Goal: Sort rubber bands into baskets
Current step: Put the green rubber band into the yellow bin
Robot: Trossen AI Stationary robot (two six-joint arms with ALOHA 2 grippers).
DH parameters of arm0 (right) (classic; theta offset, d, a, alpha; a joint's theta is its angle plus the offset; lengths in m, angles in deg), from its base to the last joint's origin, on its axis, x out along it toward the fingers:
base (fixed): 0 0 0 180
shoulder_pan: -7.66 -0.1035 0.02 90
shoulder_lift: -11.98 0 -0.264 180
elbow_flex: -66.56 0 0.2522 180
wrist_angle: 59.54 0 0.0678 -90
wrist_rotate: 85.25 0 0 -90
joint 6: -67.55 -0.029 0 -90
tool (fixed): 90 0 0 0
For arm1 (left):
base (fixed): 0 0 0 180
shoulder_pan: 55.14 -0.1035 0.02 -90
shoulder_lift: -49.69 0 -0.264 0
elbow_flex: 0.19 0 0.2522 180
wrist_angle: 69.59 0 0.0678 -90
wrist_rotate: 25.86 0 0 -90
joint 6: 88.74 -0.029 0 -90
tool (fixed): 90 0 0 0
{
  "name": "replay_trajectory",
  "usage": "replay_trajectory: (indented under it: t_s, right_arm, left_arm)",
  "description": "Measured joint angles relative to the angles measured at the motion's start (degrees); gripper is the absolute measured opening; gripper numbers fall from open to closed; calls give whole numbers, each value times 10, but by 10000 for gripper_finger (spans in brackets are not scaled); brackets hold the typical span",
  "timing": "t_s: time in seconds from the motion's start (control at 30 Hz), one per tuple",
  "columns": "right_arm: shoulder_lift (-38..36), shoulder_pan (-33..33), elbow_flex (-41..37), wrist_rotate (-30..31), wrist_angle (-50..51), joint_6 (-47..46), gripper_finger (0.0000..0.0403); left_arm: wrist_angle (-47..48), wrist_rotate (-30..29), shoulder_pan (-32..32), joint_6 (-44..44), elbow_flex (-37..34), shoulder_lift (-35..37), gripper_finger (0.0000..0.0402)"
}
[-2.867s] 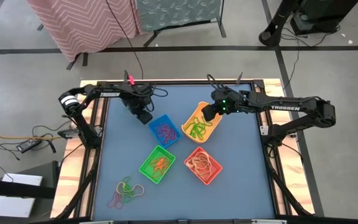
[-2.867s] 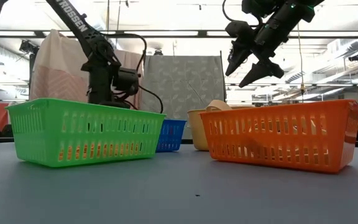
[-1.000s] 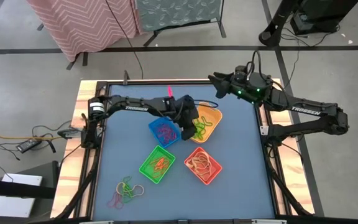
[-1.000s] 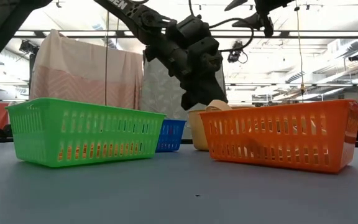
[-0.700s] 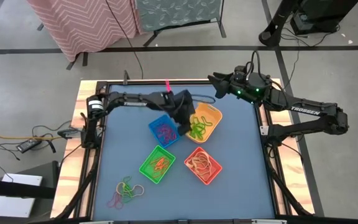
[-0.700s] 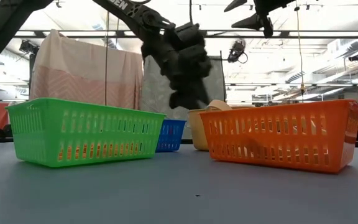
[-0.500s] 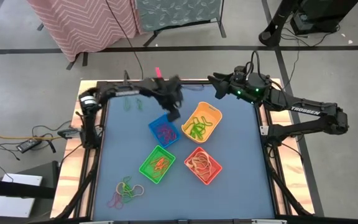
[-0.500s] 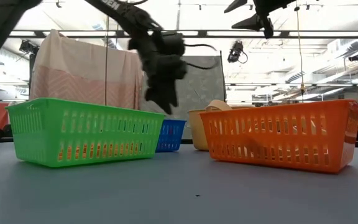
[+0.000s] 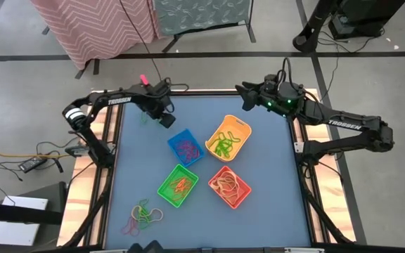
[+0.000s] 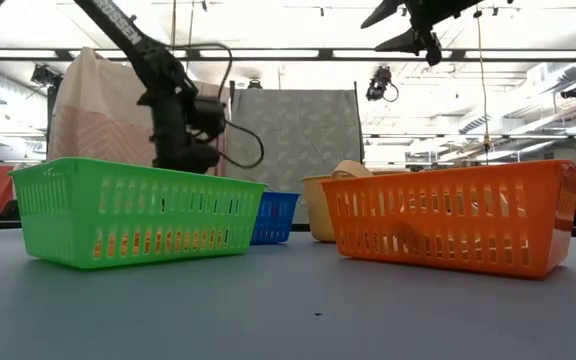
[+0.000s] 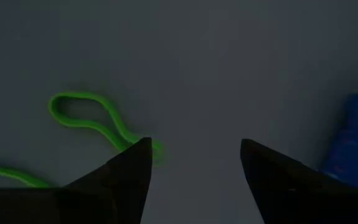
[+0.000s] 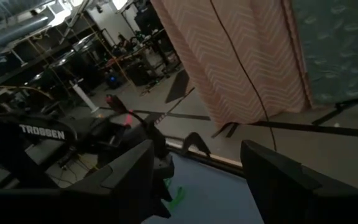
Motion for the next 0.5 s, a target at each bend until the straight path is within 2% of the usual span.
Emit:
replay_trajectory:
  t_s: [0.17, 0.5]
  right_arm:
    - [4, 7, 0, 0, -2, -4, 252]
    - [9, 8, 0, -2, -1, -7, 252]
  left_arm:
    - [-22, -41, -4, -1, -4, -30, 247]
    - [-17, -108, -4, -30, -3, -39, 247]
